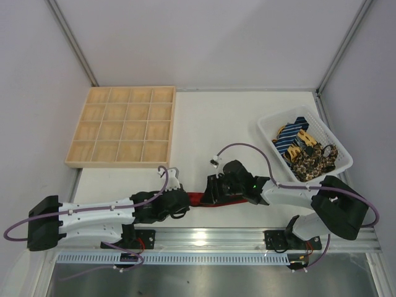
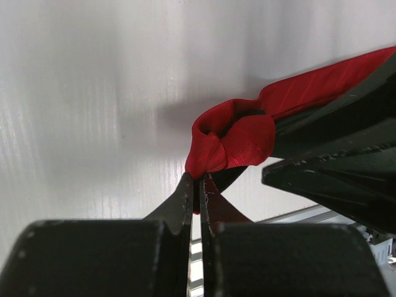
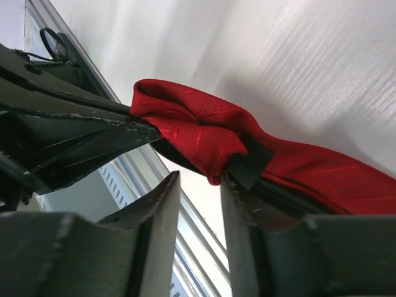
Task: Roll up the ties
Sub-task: Roll the tie
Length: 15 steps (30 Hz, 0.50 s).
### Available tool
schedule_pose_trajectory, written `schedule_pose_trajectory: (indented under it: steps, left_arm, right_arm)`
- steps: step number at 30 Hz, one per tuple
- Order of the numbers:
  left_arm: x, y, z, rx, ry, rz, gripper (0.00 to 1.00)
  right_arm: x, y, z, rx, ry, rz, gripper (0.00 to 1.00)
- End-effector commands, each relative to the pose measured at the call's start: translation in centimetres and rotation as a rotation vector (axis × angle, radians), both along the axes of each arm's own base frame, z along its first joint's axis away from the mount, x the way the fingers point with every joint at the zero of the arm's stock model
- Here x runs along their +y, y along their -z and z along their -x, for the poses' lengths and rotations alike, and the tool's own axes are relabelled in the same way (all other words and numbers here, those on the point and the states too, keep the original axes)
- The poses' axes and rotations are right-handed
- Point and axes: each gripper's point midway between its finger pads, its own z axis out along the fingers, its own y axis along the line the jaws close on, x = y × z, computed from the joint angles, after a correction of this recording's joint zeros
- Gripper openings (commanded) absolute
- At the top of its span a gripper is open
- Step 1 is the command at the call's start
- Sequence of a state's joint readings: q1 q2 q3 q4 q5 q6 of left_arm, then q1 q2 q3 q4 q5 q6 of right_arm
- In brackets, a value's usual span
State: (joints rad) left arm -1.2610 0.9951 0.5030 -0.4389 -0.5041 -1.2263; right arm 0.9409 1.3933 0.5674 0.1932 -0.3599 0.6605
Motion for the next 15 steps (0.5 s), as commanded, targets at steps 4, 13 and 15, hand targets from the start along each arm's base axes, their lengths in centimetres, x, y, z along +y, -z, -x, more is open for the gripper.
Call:
schedule_pose_trajectory:
  steps: [4,13,15]
  left_arm:
    - [-1.1,-2.2,-0.8,-0.045,0.008,0.015,0.0]
    - [-2.1,-3.5,-0.8,-0.047,0.059,-0.008,0.0]
    - [-2.6,-3.7,-0.7,-0.045,0.076,-0.011,0.0]
  right_arm:
    - [1.8,-1.1,-1.1,-0.063,-0.022,-0.062,0.22]
    - [2.2,-0.1,-1.6,-0.061,-0.023,-0.03,0.04]
    - [2.3,0.1,-1.6,-0.05,-0.021,-0.029,0.01]
